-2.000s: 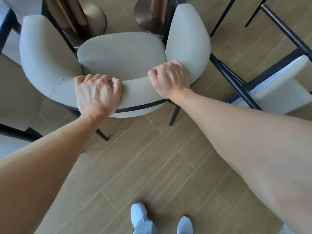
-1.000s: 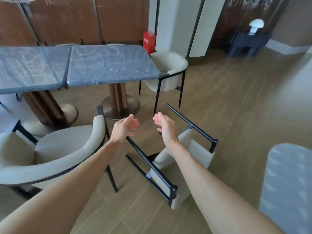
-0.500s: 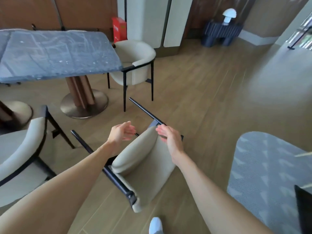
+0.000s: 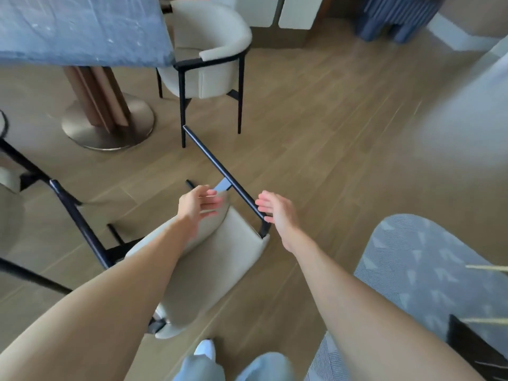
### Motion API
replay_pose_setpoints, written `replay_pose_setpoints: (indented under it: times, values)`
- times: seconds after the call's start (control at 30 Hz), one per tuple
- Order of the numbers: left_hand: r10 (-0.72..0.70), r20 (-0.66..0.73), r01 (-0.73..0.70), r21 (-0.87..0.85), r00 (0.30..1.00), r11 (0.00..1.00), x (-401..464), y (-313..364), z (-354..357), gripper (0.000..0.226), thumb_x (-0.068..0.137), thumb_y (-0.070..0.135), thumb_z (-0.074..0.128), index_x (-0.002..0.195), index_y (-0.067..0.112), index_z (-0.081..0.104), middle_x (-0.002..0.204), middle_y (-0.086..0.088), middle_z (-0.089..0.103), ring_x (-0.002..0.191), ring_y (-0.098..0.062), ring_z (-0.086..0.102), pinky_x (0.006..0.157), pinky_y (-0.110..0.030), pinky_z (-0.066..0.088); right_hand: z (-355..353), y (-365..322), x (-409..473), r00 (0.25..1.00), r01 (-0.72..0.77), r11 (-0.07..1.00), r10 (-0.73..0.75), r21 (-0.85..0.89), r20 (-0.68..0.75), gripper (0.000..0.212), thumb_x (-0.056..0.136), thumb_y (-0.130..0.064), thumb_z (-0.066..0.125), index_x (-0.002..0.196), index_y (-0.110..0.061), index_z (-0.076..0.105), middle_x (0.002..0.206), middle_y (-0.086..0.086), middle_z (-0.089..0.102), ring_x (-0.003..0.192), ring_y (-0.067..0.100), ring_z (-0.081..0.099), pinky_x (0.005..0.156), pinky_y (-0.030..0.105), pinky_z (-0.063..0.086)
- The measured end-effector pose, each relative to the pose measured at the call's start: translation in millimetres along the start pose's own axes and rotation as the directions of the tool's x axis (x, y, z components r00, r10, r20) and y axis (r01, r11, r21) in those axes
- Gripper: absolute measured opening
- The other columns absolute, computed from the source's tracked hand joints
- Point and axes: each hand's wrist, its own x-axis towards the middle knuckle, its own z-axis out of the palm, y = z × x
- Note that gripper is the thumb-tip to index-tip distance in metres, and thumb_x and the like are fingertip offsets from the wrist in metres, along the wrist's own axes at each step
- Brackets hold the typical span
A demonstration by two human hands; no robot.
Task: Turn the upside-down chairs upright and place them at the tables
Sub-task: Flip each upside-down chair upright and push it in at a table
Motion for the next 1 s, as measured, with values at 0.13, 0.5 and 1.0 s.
replay_pose_setpoints:
  times: [0.13,0.5,1.0]
  values:
    - [-0.102,-0.113,0.088,-0.127,0.988,0.988,18.9,-23.0,-16.0,0.020,0.096,0.025,0.052,0.089,0.010,0.064,0.086,-0.013,0.072,0.069,-0.026,0.068,0.071,-0.035,0.055,12.5,22.1,39.0,0.991,-0.094,0.992,0.101,-0.079,0.090,0.025,0.096,-0.035,0.056,0.105,-0.016,0.070,0.111,0.005,0.074,0.108,0.019,0.068,0.097,0.037,0.050]
    - [-0.479,-0.343,0.145,-0.673,0.808,0.725,82.5,-219.2,-23.4,0.047,0.099,0.047,0.054,0.114,0.002,0.059,0.105,-0.020,0.069,0.092,-0.031,0.069,0.073,-0.039,0.055,102.5,185.7,160.3,0.806,-0.251,0.872,0.429,-0.420,0.408,0.014,0.097,-0.030,0.059,0.097,-0.021,0.070,0.104,0.001,0.076,0.094,0.014,0.070,0.081,0.034,0.052]
    - [-0.700,-0.319,0.042,-0.894,0.639,0.446,246.0,-601.5,-13.5,0.066,0.083,0.054,0.071,0.121,0.008,0.044,0.118,-0.016,0.058,0.109,-0.033,0.064,0.082,-0.043,0.057,122.5,576.3,315.9,0.648,-0.573,0.667,0.725,-0.476,0.236,0.057,0.082,-0.048,0.077,0.127,-0.017,0.059,0.115,0.001,0.064,0.103,0.016,0.066,0.095,0.041,0.057]
